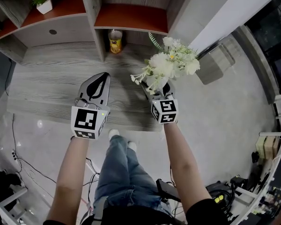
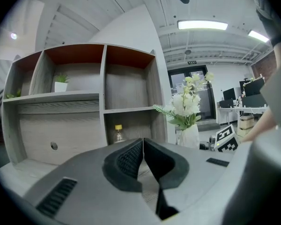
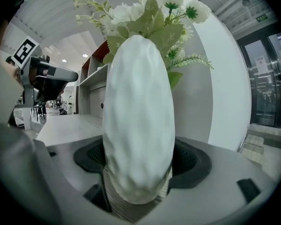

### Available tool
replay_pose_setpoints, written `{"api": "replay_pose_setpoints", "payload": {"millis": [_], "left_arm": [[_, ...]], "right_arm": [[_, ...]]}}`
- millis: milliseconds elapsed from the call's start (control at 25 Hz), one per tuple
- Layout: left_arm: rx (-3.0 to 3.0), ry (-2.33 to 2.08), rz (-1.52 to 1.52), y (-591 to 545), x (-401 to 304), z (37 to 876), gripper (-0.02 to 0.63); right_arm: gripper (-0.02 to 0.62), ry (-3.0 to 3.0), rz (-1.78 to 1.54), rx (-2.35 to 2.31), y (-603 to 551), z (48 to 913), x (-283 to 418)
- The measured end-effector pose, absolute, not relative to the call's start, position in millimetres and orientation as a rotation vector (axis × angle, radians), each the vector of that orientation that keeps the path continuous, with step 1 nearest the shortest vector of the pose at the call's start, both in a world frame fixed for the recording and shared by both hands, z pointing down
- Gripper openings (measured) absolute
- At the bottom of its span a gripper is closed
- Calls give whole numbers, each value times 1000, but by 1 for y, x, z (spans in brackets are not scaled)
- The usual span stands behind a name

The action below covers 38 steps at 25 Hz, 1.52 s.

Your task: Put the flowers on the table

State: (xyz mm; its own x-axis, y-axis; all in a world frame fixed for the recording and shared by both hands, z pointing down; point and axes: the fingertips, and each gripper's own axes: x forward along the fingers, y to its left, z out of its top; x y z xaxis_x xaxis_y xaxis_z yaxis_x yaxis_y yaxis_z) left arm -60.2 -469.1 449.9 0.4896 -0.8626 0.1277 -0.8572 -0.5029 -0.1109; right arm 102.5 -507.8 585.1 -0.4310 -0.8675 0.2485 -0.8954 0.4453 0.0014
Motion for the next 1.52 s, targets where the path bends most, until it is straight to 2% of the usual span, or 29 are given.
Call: {"api": "replay_pose_setpoints", "payload": {"millis": [680,1200,1520], "left_arm": [[-2682,1524,-222,-464,-54,439,12],[-2688,1574,-129,-447,-55,410,11],[-2659,1553,-129,-435,-51,388,12]], "right_arm": [[411,-2468,299,1515,-496,584,109],[410,-2467,429,1409,-461,552,119],[408,-2470,375,1387,-441,519,122]]}}
